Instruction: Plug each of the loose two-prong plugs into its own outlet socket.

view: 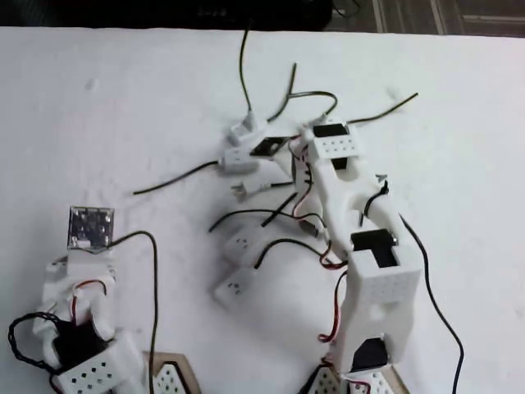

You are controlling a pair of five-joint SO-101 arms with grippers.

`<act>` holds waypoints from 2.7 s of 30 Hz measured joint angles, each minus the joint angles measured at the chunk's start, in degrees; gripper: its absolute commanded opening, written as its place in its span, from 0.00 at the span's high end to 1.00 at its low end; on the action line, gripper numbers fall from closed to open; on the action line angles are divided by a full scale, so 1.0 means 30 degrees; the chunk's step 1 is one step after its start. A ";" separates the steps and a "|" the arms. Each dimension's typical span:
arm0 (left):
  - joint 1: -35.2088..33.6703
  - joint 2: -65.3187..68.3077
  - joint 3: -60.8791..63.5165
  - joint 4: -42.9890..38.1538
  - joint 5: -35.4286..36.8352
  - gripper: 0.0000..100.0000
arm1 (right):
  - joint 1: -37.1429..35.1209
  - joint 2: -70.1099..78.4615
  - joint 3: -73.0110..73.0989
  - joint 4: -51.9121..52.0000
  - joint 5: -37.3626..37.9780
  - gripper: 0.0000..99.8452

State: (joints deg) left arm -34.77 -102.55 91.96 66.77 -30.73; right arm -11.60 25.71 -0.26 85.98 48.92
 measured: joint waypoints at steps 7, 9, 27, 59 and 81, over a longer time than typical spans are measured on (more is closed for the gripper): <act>0.0000 0.0000 0.0000 0.0000 0.0000 0.98 | -0.0029 0.0000 0.0000 0.0147 0.0029 0.98; 0.0000 0.0000 0.0000 0.0000 0.0000 0.98 | -0.0029 0.0000 0.0000 0.0147 0.0029 0.98; 0.0000 0.0000 -0.0205 0.0000 0.0059 0.98 | -0.1788 -1.0227 0.2344 0.3751 -0.1817 0.98; 1.6703 -0.0264 -1.0872 0.0615 0.8850 0.98 | -1.2454 -2.9040 0.9143 -0.0586 -1.4125 0.98; 2.4117 -0.0293 -1.1165 0.3165 0.4718 0.98 | -1.3949 -3.0945 1.5619 -0.6564 -1.4125 0.98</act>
State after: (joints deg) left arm 37.58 -103.43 58.46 76.26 -16.57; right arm -53.45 -67.12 46.59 66.29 6.55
